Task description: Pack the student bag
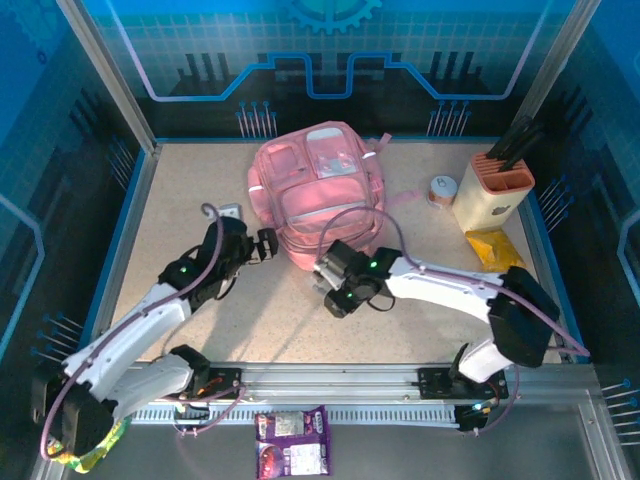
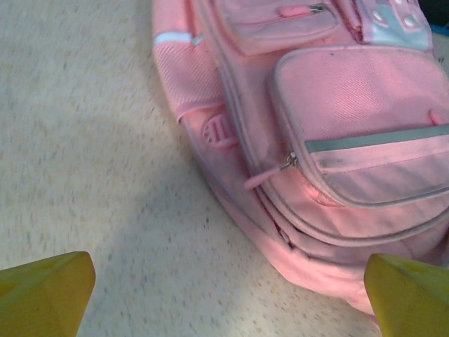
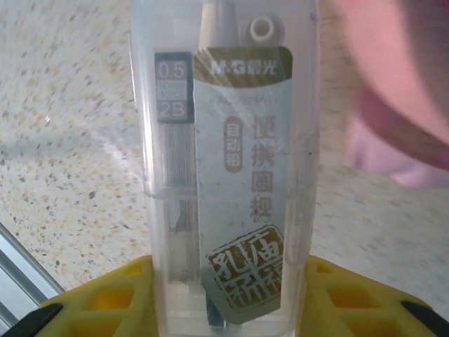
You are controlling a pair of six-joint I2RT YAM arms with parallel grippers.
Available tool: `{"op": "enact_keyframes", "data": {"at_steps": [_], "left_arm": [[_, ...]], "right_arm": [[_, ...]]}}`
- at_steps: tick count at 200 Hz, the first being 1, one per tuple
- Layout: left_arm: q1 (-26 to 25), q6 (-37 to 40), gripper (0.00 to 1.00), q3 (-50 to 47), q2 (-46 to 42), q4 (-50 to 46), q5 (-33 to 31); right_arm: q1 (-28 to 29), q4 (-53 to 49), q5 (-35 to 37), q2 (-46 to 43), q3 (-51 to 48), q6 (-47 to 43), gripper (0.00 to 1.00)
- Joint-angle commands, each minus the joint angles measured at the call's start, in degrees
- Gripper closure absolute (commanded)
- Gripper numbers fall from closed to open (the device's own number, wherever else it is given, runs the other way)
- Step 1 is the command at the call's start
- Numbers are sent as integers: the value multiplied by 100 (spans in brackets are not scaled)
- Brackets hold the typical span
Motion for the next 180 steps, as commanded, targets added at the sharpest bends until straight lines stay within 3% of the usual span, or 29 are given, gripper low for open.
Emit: {"op": "enact_keyframes", "data": {"at_steps": [1, 38, 78, 124, 180], "left_arm": [[-60, 1601, 1, 500, 651, 763, 63], [-567, 3218, 1, 1342, 2064, 1019, -52], [-994, 4196, 1, 2023, 3154, 1214, 4], [-1113, 4782, 1, 2776, 4247, 990, -243], [-1075, 5231, 4, 3277, 4762, 893, -648]], "right_arm": [[-465, -583, -176, -480, -132, 267, 64], [-1383, -842, -342, -1053, -286, 294, 63], [-2185, -877, -549, -1277, -392, 308, 63], [-2885, -579, -1050, -1284, -557, 343, 63], [-3004, -467, -1278, -1239, -566, 335, 64]]}}
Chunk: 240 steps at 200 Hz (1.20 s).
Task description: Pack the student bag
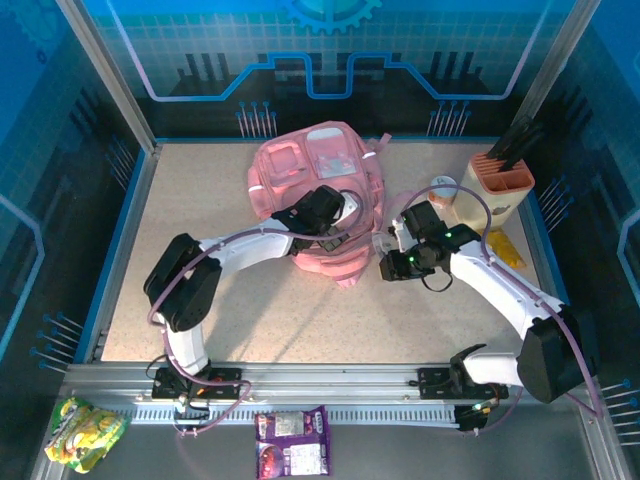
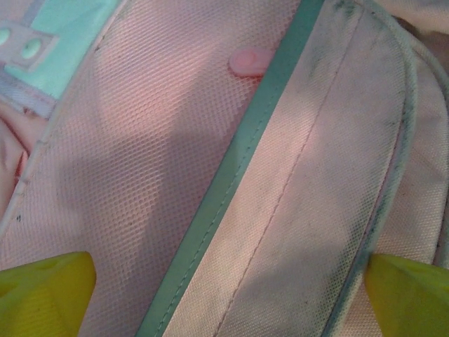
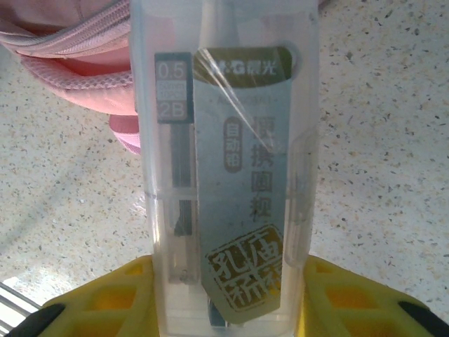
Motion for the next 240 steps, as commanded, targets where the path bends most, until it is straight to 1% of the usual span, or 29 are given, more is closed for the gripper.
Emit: {"op": "enact_keyframes", "data": {"at_steps": [1, 16, 25, 44, 53, 74, 91, 114, 124, 136, 159, 170, 186, 206, 227, 240], "left_arm": [[45, 398, 4, 341, 92, -20, -395], [81, 368, 10, 519, 88, -175, -473], [84, 259, 10, 627, 42, -375, -393], [73, 86, 5, 579, -132, -806, 311], [33, 82, 1, 449, -162, -856, 429], [-47, 90, 1, 165, -169, -845, 313], [-52, 132, 1, 131, -68, -908, 249], [-40, 255, 1, 175, 119, -711, -335], [-5, 300, 1, 256, 131, -675, -483], [49, 319, 1, 387, 106, -675, -478], [190, 392, 2, 646, 98, -643, -260], [269, 402, 6, 870, 168, -740, -264], [336, 409, 8, 1159, 252, -894, -225], [361, 428, 15, 1225, 244, -811, -120], [370, 462, 34, 1213, 300, -782, -124], [371, 464, 39, 1166, 361, -784, -49]], "right_arm": [[-77, 90, -233, -30, -34, 61, 64], [-72, 140, -261, -45, -64, 95, 65], [-72, 153, -304, -57, -80, 116, 65], [-77, 150, -371, -89, -80, 140, 65], [-72, 188, -372, -139, -123, 133, 65], [-94, 238, -349, -224, -214, 152, 65], [-113, 231, -454, -209, -197, 115, 65], [-116, 257, -463, -167, -187, 103, 66], [-116, 259, -521, -171, -179, 123, 66], [-116, 257, -555, -209, -177, 131, 66], [-116, 284, -500, -283, -232, 123, 66], [-116, 258, -515, -277, -222, 123, 66], [-116, 229, -539, -296, -214, 114, 66], [-116, 238, -486, -303, -229, 96, 66], [-116, 235, -544, -260, -190, 88, 66], [-116, 246, -566, -229, -162, 79, 66]]}}
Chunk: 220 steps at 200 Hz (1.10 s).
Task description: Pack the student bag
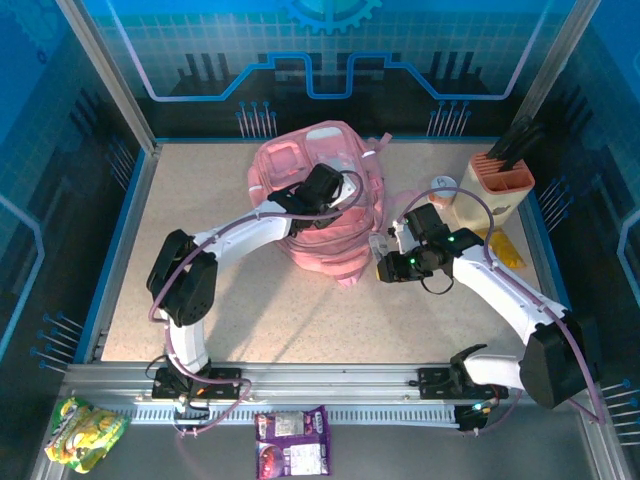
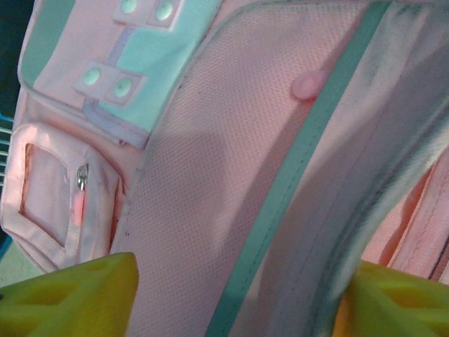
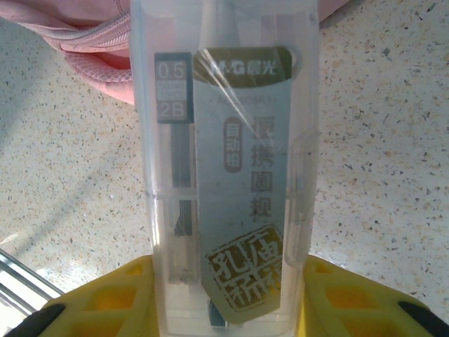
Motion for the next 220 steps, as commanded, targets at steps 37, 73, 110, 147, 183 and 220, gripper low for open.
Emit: {"op": "enact_keyframes", "data": {"at_steps": [37, 73, 110, 147, 183, 220], "left_arm": [[48, 38, 63, -172, 216, 92, 214], [-56, -582, 94, 25, -67, -86, 126], [-410, -2118, 100, 474, -489, -469, 179], [-715, -3610, 100, 1010, -408, -1077, -42], [-771, -4331, 100, 963, -542, -1272, 9], [-773, -5387, 100, 701, -743, -1219, 399]], "right_arm": [[-81, 102, -218, 65, 140, -4, 67], [-67, 192, -347, 322, 286, 38, 67], [20, 556, -378, 651, 596, 305, 67], [16, 902, -134, 1342, 1127, 689, 65], [18, 989, 68, 1903, 1664, 1047, 65], [8, 1328, -127, 2077, 1911, 1597, 60]]}}
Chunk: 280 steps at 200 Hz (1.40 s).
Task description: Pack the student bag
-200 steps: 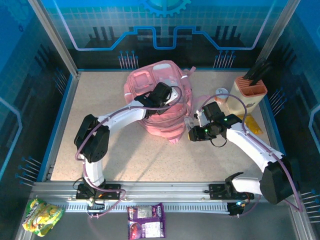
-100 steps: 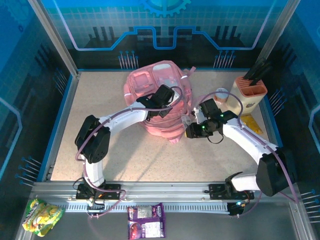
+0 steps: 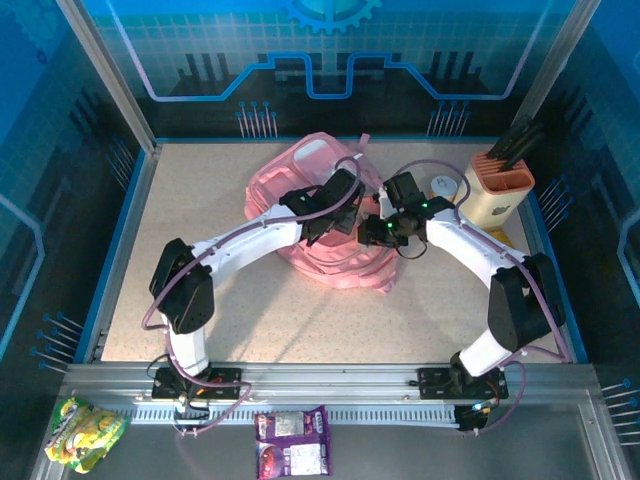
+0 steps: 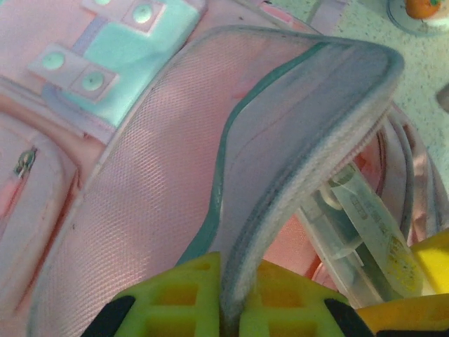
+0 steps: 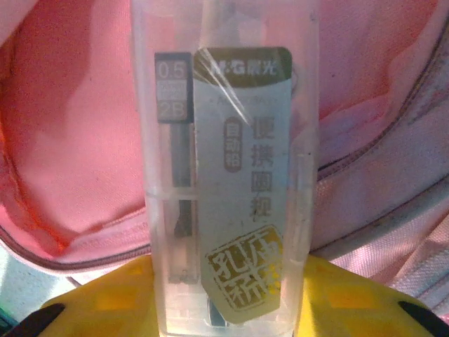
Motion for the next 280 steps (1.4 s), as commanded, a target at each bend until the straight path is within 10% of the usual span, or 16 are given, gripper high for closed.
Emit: {"op": "enact_keyframes", "data": {"at_steps": [1, 54, 96, 161, 218, 280], "left_arm": [[-20, -1177, 100, -49, -587, 41, 251], [82, -1769, 100, -572, -879, 665, 512], [104, -1834, 100, -742, -912, 846, 564], [225, -2174, 100, -1172, -1092, 1206, 727], [284, -2240, 97, -1266, -963, 1047, 1352], [291, -2796, 44, -2474, -1752, 1710, 1774]], "right_arm": [[-1, 424, -99, 208, 388, 486, 60], [70, 2086, -1297, 211, -16, 997, 41], [146, 3067, -1806, 128, -603, 1348, 47], [382, 3351, -1970, 456, -521, 1243, 60], [104, 2232, -1392, -631, -1118, 369, 51], [122, 1240, -375, -1587, -1792, -192, 39]]}}
